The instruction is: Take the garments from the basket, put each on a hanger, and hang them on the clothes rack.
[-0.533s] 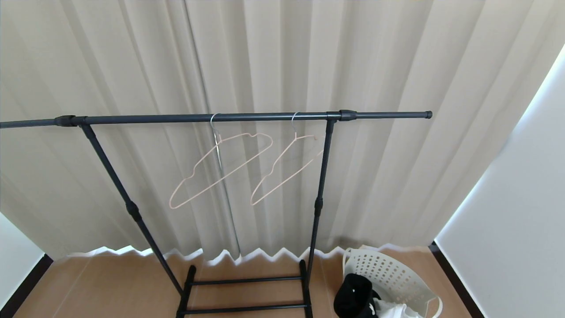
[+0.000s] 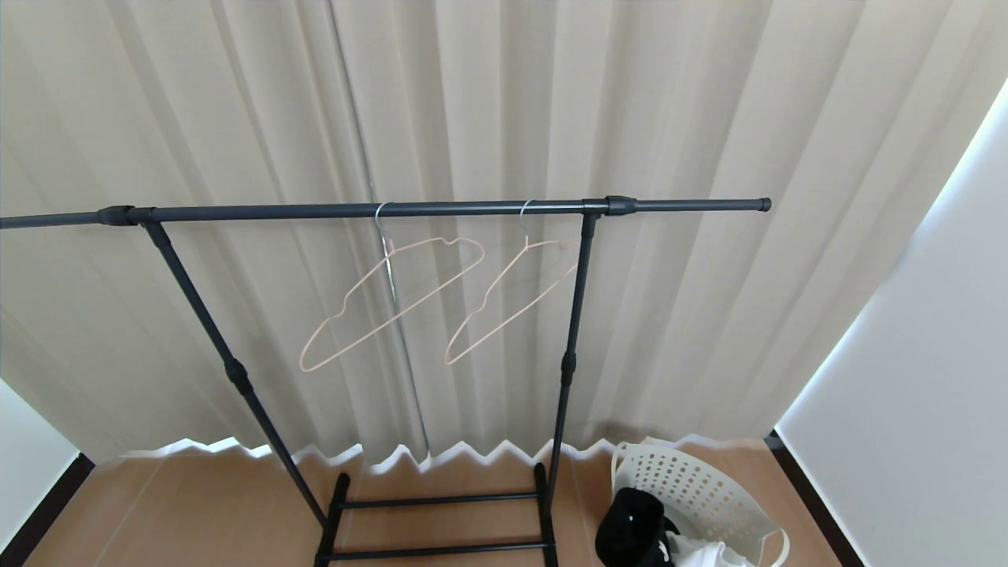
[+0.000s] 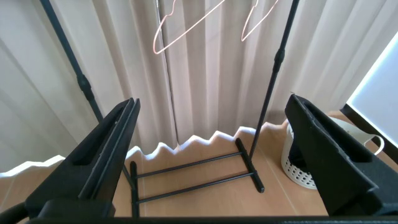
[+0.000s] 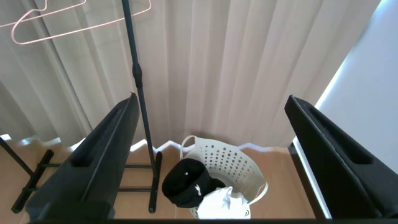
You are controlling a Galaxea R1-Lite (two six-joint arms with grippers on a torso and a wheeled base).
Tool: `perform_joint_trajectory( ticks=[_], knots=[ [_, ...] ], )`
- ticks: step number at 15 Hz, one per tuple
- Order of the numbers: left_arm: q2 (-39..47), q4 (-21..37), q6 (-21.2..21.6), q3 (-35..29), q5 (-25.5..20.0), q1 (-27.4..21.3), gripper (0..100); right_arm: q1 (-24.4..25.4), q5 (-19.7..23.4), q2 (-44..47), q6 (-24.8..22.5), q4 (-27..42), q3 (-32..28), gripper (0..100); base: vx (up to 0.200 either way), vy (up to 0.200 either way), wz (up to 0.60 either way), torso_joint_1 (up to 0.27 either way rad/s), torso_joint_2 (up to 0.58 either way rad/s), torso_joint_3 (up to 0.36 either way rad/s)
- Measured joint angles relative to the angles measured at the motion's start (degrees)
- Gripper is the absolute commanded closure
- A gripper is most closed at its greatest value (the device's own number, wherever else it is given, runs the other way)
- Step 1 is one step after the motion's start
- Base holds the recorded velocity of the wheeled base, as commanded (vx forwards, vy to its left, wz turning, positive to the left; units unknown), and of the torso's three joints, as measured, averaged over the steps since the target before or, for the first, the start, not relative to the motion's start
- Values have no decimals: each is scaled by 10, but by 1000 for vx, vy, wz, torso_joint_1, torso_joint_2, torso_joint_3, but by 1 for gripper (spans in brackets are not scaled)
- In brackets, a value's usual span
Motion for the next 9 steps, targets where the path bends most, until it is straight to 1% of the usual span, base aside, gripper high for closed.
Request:
perform_joint_trajectory(
  ticks=[2, 3, 9],
  knots=[
    [0, 0, 1, 0, -1, 0, 0, 0, 1, 0, 0, 0, 0, 0, 0, 0, 0, 0, 0, 0],
    [0, 0, 2, 0, -1, 0, 0, 0, 2, 0, 0, 0, 0, 0, 0, 0, 0, -90, 173, 85],
    [0, 0, 1, 0, -1, 0, 0, 0, 2, 0, 0, 0, 0, 0, 0, 0, 0, -101, 232, 124]
  ],
)
